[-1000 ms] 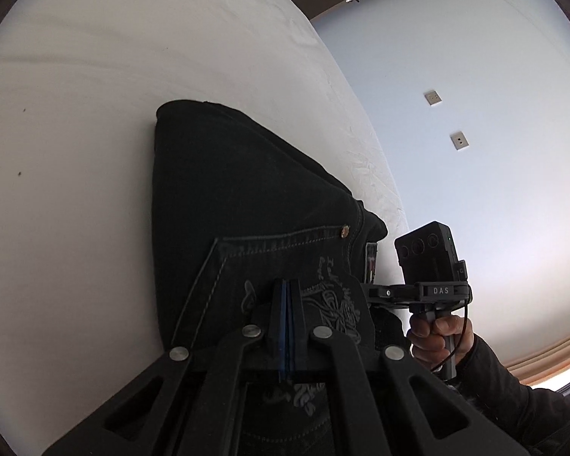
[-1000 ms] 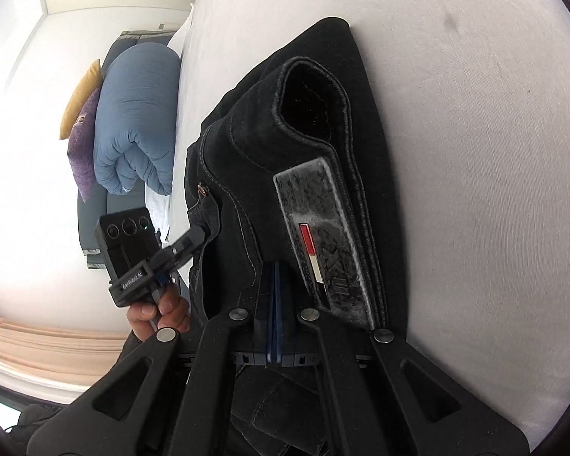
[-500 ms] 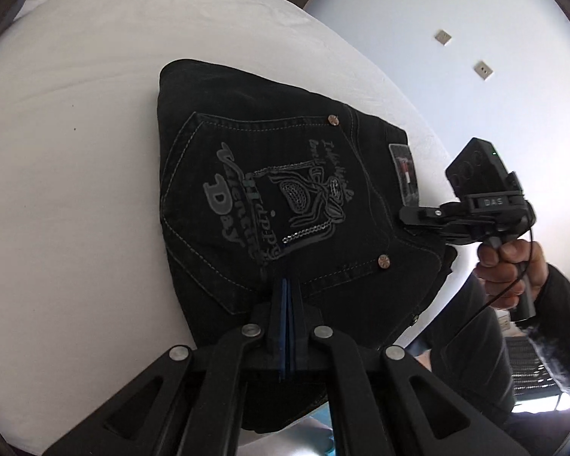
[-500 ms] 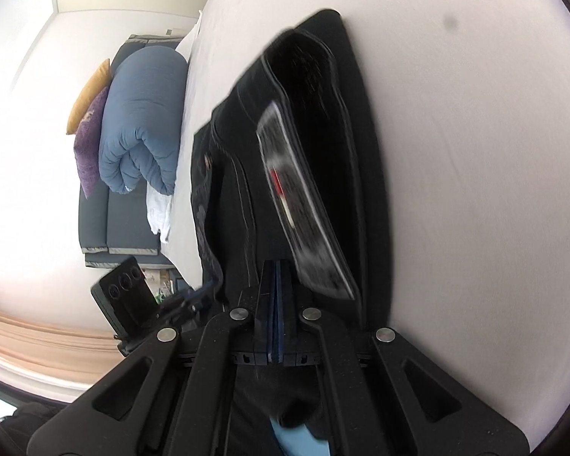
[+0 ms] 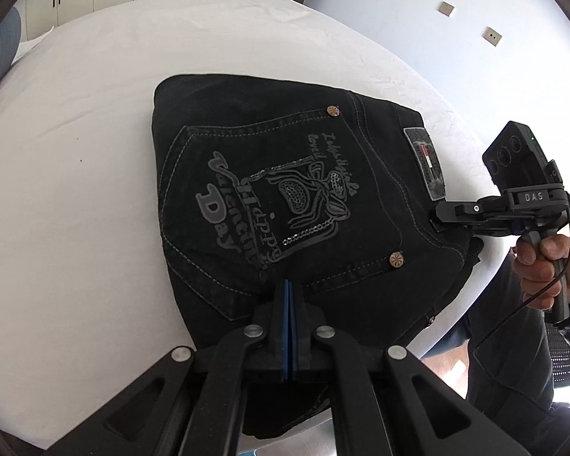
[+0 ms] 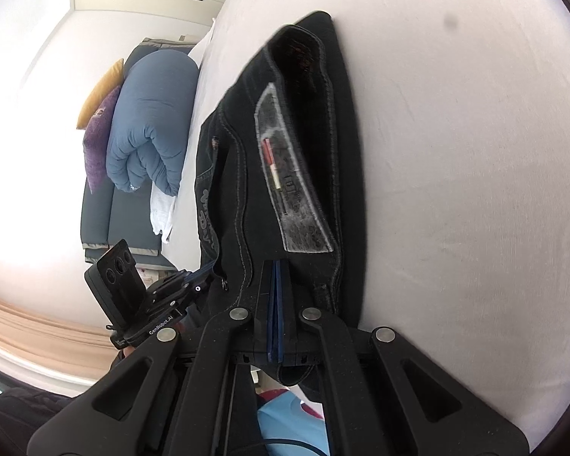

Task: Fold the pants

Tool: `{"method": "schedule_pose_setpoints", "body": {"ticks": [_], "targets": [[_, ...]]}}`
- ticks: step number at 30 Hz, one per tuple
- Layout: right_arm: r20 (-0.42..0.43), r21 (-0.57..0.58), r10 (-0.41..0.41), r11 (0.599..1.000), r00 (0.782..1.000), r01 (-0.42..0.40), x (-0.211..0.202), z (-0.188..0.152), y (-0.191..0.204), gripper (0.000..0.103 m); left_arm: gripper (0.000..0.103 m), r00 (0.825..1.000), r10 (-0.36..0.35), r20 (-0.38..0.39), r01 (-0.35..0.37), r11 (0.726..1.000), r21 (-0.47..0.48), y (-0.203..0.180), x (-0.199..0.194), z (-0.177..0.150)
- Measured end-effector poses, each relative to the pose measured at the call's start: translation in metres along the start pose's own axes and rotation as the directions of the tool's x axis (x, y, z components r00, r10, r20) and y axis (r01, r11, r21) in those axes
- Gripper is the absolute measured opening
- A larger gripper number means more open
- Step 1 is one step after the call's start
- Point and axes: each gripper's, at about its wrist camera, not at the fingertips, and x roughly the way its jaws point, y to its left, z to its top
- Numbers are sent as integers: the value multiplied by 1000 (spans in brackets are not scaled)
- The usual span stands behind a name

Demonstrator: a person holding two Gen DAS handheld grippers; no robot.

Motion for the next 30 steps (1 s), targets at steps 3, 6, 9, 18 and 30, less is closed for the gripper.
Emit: {"method": "schedule_pose_setpoints", "body": {"ticks": [3, 6, 9, 18, 30], "targets": [[45, -29, 9, 1000, 999, -8, -22, -1, 18, 15, 23, 998, 55, 22, -55, 998, 30, -10, -20, 1], [117, -73, 3, 997, 993, 6, -49, -3, 31, 46, 85, 986, 77, 149, -79, 997, 5, -10, -57, 4], [150, -51, -66, 996, 986, 74, -60, 3, 25, 66, 87, 981, 87, 176, -77, 995, -64, 12, -73, 15], [98, -8, -188, 982, 977, 190, -38, 27, 7, 66, 85, 998, 40, 45, -30, 977, -210, 62, -26, 29], [21, 22, -276, 961, 961, 276, 1, 76, 7, 41, 51, 997, -26, -74, 9, 975, -222, 61, 20, 47]]}}
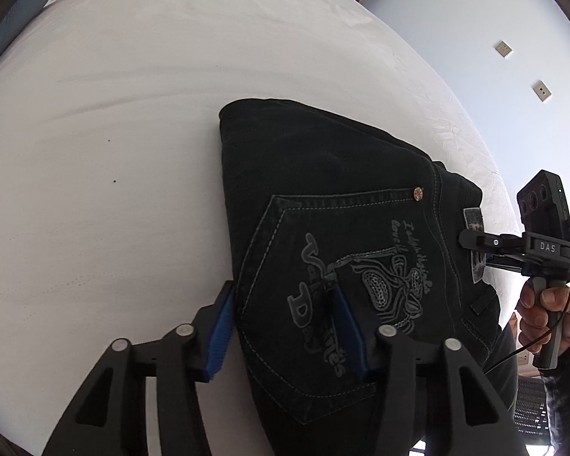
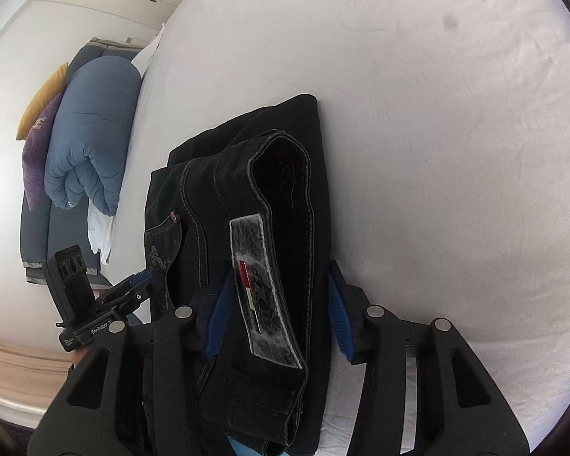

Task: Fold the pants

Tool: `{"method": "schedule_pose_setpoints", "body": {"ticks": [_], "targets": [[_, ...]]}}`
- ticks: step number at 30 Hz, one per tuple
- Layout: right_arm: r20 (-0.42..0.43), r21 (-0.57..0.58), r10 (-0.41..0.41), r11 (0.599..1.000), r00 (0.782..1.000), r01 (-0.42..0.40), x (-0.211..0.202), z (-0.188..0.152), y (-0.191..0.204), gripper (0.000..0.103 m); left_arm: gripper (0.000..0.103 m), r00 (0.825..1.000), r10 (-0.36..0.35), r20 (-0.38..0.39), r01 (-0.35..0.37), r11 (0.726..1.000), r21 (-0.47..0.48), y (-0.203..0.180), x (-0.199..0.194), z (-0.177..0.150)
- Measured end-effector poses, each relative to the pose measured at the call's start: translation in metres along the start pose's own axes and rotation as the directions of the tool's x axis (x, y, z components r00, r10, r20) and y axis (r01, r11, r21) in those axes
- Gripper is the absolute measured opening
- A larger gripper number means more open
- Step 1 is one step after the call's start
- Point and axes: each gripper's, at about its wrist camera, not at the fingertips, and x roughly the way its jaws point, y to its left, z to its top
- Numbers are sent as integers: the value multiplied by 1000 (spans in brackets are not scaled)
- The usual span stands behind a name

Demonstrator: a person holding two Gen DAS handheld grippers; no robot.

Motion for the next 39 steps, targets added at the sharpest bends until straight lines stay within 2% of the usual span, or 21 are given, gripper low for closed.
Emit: {"method": "schedule_pose_setpoints", "body": {"ticks": [3, 8, 10, 15, 20, 23, 26, 31, 36, 39], "targets": [[3, -23, -40, 999, 999, 40, 8, 5, 11, 33, 43, 1000, 14, -7, -14, 1000, 26, -5, 2, 1], [36, -138, -124, 982, 992, 128, 8, 1, 40, 20, 20, 1000, 7, 1, -7, 999, 33, -12, -8, 2], [62, -192, -152, 968, 986, 161, 1, -1, 55, 17, 19, 1000, 10, 18, -10, 999, 30, -14, -17, 8], [121, -270, -129, 950, 984, 158, -29, 1, 81, 15, 18, 995, 30, 97, -38, 996, 76, -31, -49, 21], [183, -288, -96, 946, 978, 147, -59, 29, 90, 15, 18, 987, 31, 157, -50, 992, 117, -44, -66, 56], [194, -288, -105, 944, 975, 159, -64, 57, 87, 15, 18, 985, 48, 165, -73, 987, 144, -51, -55, 78], [198, -273, -118, 947, 973, 170, -60, 89, 76, 15, 18, 986, 71, 151, -94, 984, 151, -54, -29, 98], [155, -231, -164, 953, 974, 197, -29, 130, 50, 15, 19, 989, 106, 107, -122, 979, 161, -54, 19, 111], [122, -166, -181, 966, 976, 200, -4, 142, 13, 19, 25, 987, 128, 101, -142, 977, 156, -52, 38, 109], [134, -163, -180, 966, 975, 201, 4, 141, 10, 23, 31, 981, 156, 112, -173, 970, 169, -56, 41, 106]]}}
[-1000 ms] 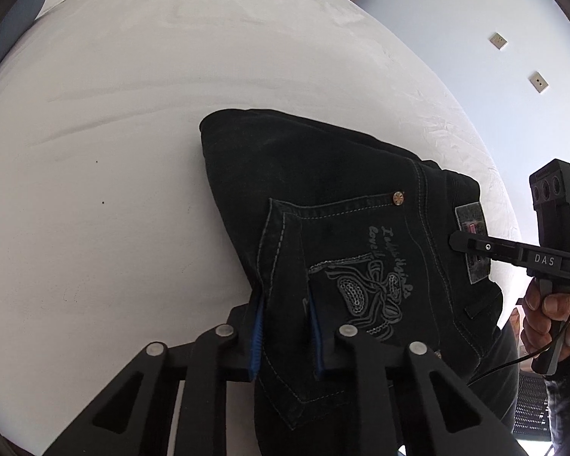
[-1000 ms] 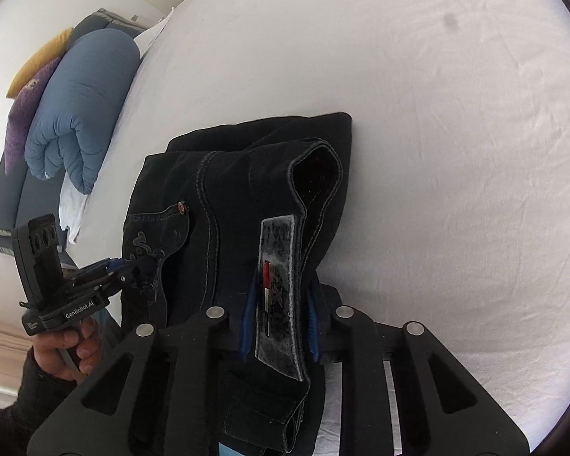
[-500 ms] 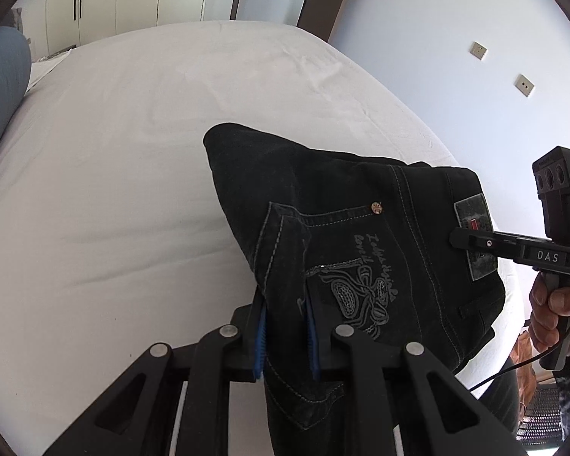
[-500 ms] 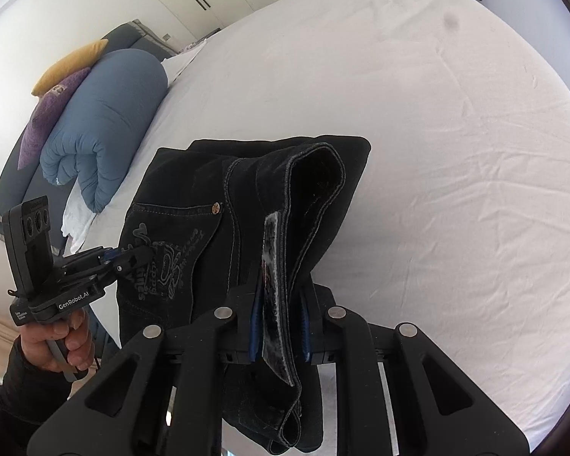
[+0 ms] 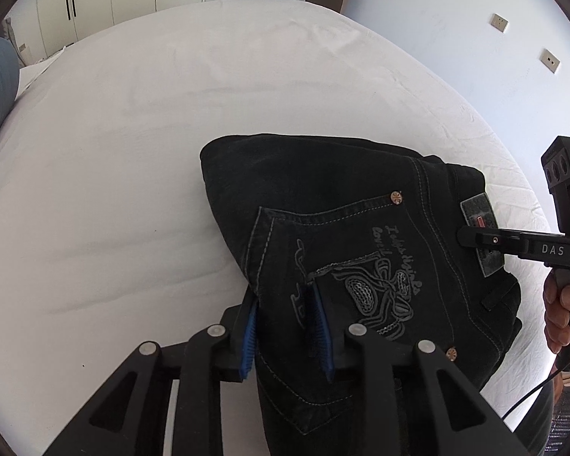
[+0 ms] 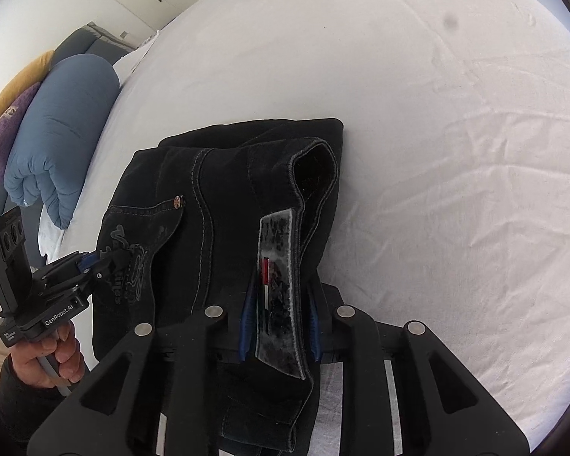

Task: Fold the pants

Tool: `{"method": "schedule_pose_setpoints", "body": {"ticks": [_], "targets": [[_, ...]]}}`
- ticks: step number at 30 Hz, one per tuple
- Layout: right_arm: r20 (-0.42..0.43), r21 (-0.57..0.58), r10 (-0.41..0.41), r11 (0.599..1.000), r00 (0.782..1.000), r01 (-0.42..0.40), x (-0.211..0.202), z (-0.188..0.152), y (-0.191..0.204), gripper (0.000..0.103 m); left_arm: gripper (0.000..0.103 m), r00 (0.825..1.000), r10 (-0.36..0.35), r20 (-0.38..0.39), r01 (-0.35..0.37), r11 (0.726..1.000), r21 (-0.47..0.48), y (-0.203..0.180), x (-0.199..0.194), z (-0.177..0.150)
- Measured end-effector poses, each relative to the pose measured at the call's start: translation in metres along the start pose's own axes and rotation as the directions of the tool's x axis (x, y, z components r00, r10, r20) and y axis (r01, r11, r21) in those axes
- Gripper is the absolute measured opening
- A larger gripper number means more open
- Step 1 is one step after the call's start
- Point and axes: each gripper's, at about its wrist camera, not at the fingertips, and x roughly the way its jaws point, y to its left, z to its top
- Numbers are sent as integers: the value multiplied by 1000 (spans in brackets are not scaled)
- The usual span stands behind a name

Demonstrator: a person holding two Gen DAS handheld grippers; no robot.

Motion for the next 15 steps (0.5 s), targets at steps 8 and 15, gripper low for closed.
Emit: {"method": "schedule_pose_setpoints", "body": {"ticks": [8, 15], "targets": [[50, -17, -61, 998, 997, 62, -15, -15, 14, 32, 52, 991, 80, 110, -81, 997, 6, -7, -32, 4], [224, -102, -119, 984, 967, 145, -78, -63, 62, 50, 103, 917, 185, 354, -182, 982, -40, -25, -112, -20]]}}
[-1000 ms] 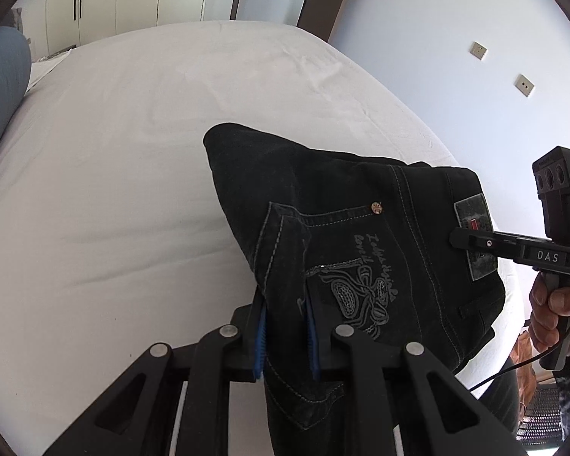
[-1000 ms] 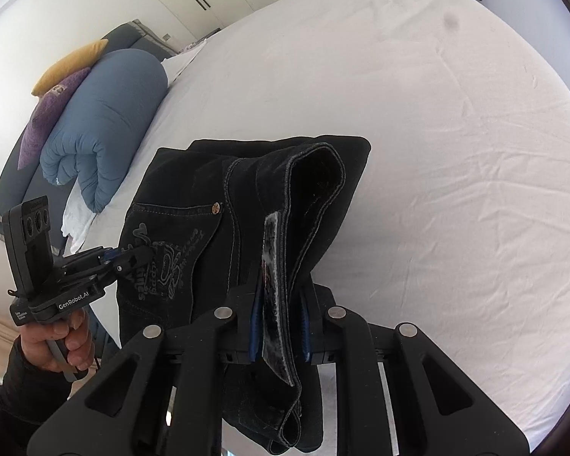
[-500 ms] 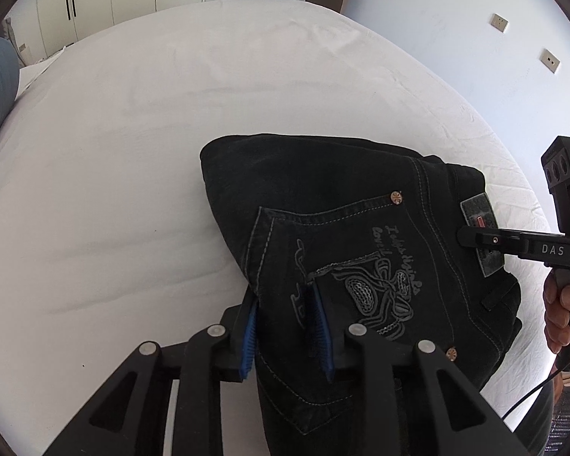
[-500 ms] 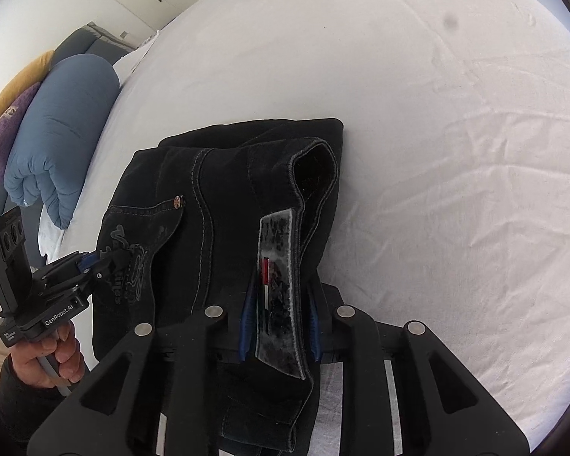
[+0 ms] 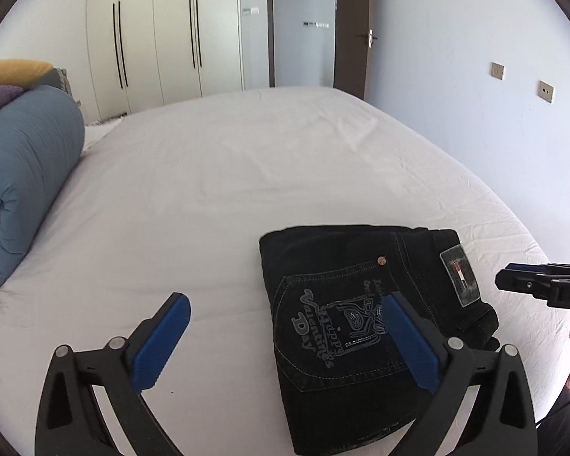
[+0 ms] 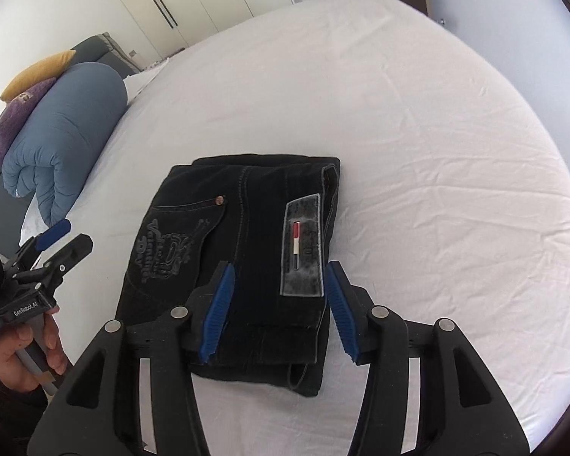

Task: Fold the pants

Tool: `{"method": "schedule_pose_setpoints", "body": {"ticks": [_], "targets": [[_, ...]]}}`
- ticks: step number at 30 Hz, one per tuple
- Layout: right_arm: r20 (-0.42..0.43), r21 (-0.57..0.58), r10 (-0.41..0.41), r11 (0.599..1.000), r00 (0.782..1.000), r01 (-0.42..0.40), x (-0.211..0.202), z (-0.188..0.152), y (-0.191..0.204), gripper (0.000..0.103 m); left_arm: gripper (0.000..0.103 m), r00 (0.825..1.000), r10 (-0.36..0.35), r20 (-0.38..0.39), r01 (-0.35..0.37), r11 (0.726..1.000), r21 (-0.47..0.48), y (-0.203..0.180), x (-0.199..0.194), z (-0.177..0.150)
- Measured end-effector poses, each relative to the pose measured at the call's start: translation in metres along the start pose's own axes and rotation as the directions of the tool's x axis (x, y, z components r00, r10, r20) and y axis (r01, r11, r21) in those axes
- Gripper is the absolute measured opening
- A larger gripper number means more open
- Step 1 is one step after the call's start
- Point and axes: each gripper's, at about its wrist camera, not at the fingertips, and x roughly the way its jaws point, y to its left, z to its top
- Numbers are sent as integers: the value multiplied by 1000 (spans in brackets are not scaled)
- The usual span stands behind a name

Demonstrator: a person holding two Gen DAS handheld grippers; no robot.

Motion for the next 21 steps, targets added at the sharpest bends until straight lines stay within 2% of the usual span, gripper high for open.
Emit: {"method": "schedule_pose_setpoints", "body": {"ticks": [1, 3, 5, 6, 7, 8, 9, 10, 12, 14, 15, 16, 19, 21], "targets": [[37, -19, -16, 1000, 999, 16, -14, -6, 9, 55, 103, 999, 23, 25, -23, 1000, 1, -2, -13, -1], [121, -43, -44, 998, 992, 50, -42, -16, 26, 56, 103, 993, 67, 97, -67, 998, -6, 0, -47, -4], [228, -66, -69, 994, 971, 86, -75, -28, 43, 60, 103, 970, 118, 212, -118, 993, -17, 2, -87, -7], [300, -70, -87, 991, 950, 113, -94, -36, 52, 69, 103, 953, 143, 266, -144, 989, -18, 0, -103, -5], [369, -72, -91, 989, 925, 126, -113, -42, 57, 81, 103, 939, 173, 296, -173, 985, -26, 1, -121, -5], [430, -70, -93, 988, 898, 136, -133, -51, 56, 87, 103, 933, 187, 307, -186, 982, -33, 6, -140, -8], [507, -70, -98, 986, 856, 154, -152, -59, 63, 97, 103, 930, 188, 315, -183, 982, -47, 6, -153, -9], [567, -72, -101, 982, 817, 172, -167, -67, 70, 103, 103, 927, 198, 319, -186, 980, -68, 5, -165, -10], [664, -86, -117, 969, 739, 232, -194, -81, 85, 103, 103, 907, 230, 354, -208, 973, -98, 2, -189, -14], [705, -96, -133, 955, 697, 280, -213, -89, 96, 103, 103, 914, 170, 369, -165, 985, -44, -1, -210, -12], [710, -97, -134, 954, 691, 285, -220, -92, 99, 103, 103, 913, 171, 371, -171, 985, -33, -2, -216, -9], [708, -98, -134, 954, 694, 284, -226, -93, 101, 103, 103, 911, 178, 371, -182, 983, -25, -2, -223, -7], [695, -119, -117, 955, 709, 273, -242, -99, 106, 103, 103, 928, 170, 330, -174, 985, -18, -2, -233, 1], [674, -108, -141, 952, 725, 286, -250, -102, 110, 103, 103, 940, 169, 297, -167, 985, -32, -2, -236, 4]]}}
